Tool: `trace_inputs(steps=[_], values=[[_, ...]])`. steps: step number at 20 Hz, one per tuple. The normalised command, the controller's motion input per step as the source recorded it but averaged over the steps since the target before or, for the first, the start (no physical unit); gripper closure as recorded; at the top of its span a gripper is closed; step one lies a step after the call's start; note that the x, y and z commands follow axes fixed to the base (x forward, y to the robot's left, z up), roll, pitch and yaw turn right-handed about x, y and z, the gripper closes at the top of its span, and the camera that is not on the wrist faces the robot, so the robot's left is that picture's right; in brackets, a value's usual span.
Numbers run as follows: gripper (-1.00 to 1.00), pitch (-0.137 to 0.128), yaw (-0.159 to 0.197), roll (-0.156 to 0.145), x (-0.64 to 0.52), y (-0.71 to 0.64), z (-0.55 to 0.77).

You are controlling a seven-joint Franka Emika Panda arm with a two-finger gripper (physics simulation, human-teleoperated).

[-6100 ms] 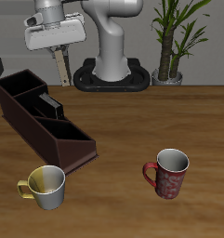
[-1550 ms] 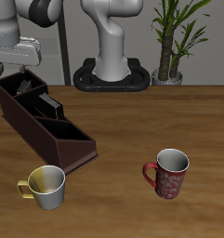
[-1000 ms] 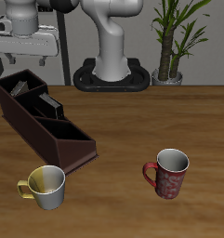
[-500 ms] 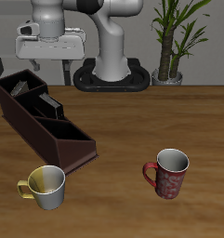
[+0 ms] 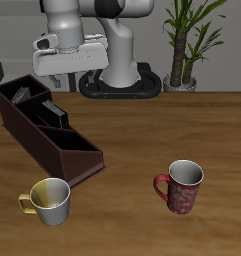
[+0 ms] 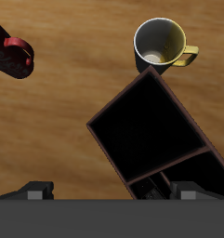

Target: Place the black book into the right desk caddy's front compartment and place the yellow book into the right desk caddy's right compartment and place the red mug into the right desk caddy's left compartment

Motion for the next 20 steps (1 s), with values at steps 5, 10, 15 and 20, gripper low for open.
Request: trace_inputs(steps=[5,10,15,20], values=[[-1.0,-0.04,-0.007,-0.002,0.35,0.41,-0.01],[-1.0,-0.002,-0.04,-0.014,0.28,0.14,-0.07],[-1.0,-0.027,-0.068,-0.03,0.25,0.26,-0.07],[-1.0,-0.024,-0.071,-0.032,0.28,0.44,-0.05]])
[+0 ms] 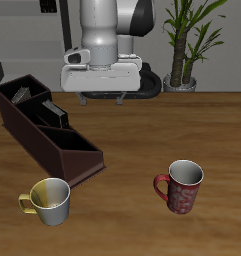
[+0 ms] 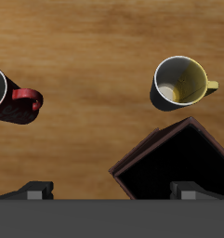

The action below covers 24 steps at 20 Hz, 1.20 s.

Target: Place the black book into the right desk caddy's front compartment and place the yellow book into the right desk caddy's right compartment and place the red mug into the right desk caddy's left compartment

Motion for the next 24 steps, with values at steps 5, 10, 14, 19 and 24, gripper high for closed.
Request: trace_inputs(steps=[5,10,14,19,24], values=[[-1.0,-0.021,-0.046,-0.005,0.2,0.38,-0.02],[-1.0,0.01,-0.081,0.025,0.3,0.66,-0.16],[-1.0,0.018,-0.05,0.023,0.09,0.29,-0.18],[-1.0,0.022,-0.062,-0.002,0.08,0.38,-0.26],[-1.0,0.012,0.044,0.03,0.04,0.33,-0.16]])
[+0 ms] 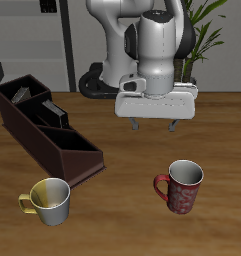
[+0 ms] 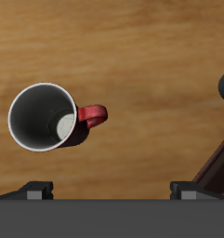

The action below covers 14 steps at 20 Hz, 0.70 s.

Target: Place the black book into the right desk caddy's front compartment and place the yellow book into the right desk caddy's right compartment and place the red mug into the right desk caddy's left compartment

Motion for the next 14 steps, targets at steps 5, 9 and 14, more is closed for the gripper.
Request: trace_inputs(steps=[5,9,14], values=[[-1.0,-0.001,0.077,0.048,0.02,0.49,-0.05],[-1.0,-0.014,-0.097,-0.008,-0.03,0.31,0.1],[-1.0,0.023,-0.157,-0.062,0.09,0.11,0.05]])
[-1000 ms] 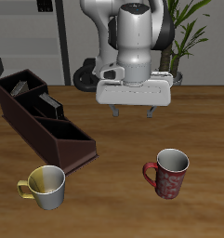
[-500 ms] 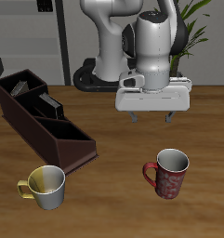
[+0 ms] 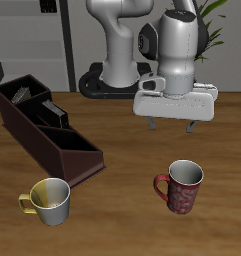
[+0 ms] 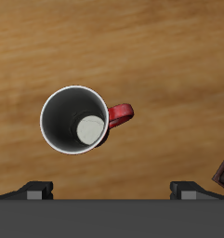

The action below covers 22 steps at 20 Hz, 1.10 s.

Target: Place the black book into the right desk caddy's front compartment and place the yellow book into the right desk caddy's right compartment and place the red mug into the right desk caddy's left compartment

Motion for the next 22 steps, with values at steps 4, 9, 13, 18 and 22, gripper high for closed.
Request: trace_inputs(steps=[4,9,13,18,22], values=[[-1.0,-0.009,-0.235,-0.095,0.08,0.01,0.17],[-1.0,0.066,-0.311,-0.106,0.13,-0.08,0.02],[-1.0,0.036,-0.167,-0.029,0.09,0.14,-0.22],[-1.0,0.047,-0.17,-0.003,0.03,0.0,-0.12],[-1.0,0.006,-0.119,0.02,-0.02,0.09,-0.15]])
